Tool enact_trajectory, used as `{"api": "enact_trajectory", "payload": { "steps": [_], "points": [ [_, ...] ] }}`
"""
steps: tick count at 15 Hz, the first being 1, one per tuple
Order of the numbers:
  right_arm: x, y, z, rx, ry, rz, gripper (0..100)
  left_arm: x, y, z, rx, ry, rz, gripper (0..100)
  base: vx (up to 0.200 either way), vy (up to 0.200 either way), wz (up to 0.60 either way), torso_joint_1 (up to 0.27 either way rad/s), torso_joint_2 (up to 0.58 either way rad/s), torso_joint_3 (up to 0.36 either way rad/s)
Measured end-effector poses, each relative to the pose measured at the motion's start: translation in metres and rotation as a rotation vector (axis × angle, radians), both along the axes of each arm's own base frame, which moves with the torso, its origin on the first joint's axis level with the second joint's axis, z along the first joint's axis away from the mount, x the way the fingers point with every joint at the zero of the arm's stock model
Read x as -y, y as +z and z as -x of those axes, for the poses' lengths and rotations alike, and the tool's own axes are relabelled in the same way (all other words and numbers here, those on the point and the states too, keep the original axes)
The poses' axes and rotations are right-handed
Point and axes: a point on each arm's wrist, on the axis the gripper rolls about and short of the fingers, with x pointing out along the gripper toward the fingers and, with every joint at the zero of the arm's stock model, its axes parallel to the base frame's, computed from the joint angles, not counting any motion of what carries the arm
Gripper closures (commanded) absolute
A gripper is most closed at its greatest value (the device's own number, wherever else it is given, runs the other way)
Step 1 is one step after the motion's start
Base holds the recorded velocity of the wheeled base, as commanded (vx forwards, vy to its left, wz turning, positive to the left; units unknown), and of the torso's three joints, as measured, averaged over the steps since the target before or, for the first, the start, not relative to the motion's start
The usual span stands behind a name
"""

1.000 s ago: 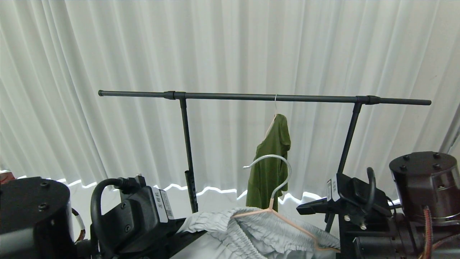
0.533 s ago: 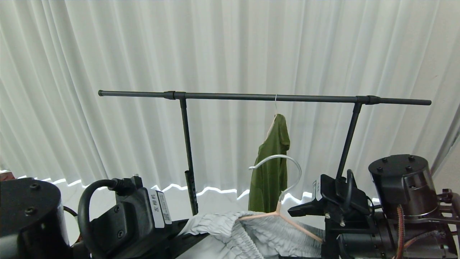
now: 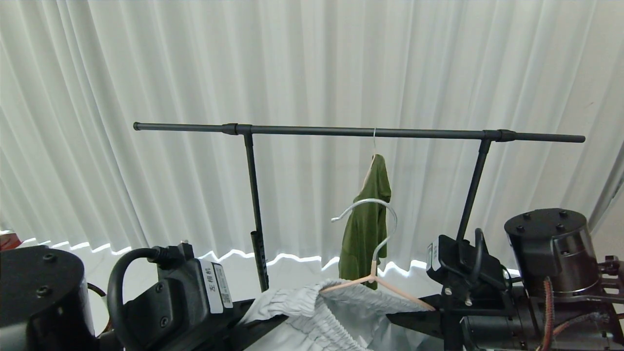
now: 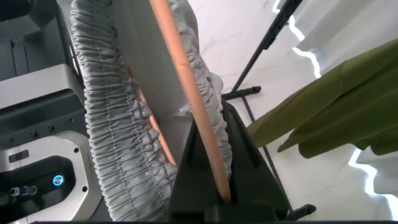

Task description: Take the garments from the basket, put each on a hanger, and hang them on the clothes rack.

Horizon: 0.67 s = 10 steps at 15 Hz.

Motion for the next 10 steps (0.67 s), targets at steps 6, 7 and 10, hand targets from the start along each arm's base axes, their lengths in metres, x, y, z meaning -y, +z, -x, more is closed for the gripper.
{"api": "enact_trajectory", "payload": {
  "steps": [6, 7, 10],
  "points": [
    [0.013, 0.013, 0.004, 0.018, -0.027, -0.013, 100, -0.008, -0.007, -0.002, -0.019, 0.042, -0.017, 0, 0.0, 0.0, 0.0, 0.0, 0.0, 0.0],
    [0.017, 0.016, 0.002, 0.019, -0.043, -0.01, 100, -0.011, -0.008, -0.002, -0.019, 0.06, -0.016, 0, 0.0, 0.0, 0.0, 0.0, 0.0, 0.0],
    [0.031, 0.03, -0.002, 0.036, -0.067, 0.051, 100, -0.029, -0.022, 0.001, -0.05, 0.124, -0.046, 0, 0.0, 0.0, 0.0, 0.0, 0.0, 0.0]
  ]
}}
